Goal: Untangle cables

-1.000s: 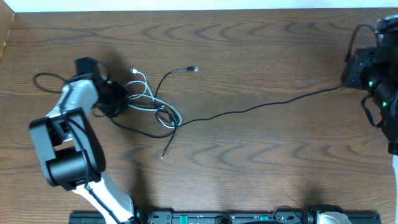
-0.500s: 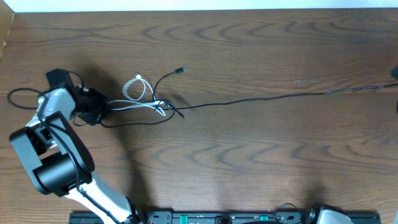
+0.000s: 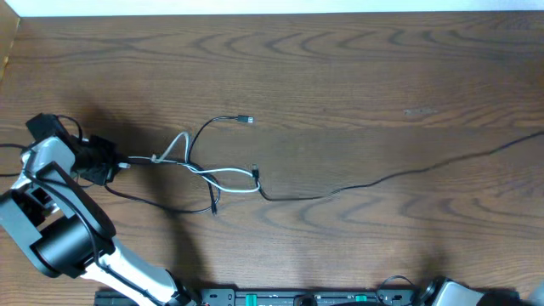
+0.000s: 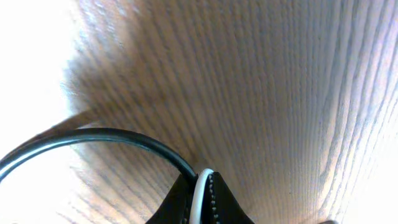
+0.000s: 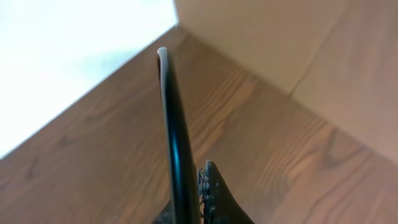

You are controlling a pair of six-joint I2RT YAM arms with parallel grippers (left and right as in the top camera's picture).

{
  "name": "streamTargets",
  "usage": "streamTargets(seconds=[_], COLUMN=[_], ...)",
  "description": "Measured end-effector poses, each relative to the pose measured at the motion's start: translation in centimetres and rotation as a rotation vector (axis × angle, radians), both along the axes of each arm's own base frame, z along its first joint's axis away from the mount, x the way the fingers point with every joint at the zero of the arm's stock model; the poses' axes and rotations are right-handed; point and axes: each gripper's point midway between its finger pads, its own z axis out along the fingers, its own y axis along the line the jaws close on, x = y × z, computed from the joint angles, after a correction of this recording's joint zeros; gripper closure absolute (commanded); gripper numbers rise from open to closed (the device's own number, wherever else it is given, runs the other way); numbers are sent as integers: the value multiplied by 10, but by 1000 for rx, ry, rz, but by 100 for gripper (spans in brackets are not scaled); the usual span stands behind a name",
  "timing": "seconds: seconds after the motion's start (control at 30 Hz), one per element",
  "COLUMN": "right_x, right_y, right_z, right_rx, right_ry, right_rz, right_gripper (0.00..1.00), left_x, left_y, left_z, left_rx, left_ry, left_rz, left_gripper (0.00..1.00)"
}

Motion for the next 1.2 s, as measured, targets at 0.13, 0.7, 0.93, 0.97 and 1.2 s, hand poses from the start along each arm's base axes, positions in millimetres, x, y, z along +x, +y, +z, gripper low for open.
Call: streamTargets(seconds=[0.13, 0.7, 0.93, 0.97, 1.2], right_x=[14, 33, 49, 52, 65], right_y=[8, 70, 81, 83, 99], right_z=[-32, -168, -213, -219, -242], right_rx=[89, 552, 644, 647, 637], right_ry=[66, 369, 434, 443, 490], right_rz=[67, 327, 378, 393, 471], right_gripper=[99, 99, 98, 88, 1], left_x=[3, 29, 36, 37, 39], left_y=[-6, -69, -111, -116, -129], left_z=[0, 0, 3, 3, 4], left_rx=[5, 13, -49, -54, -36], left_ry=[0, -8, -21, -24, -43], left_rz=[-19, -205, -299, -313, -401], left_gripper=[93, 92, 92, 92, 83])
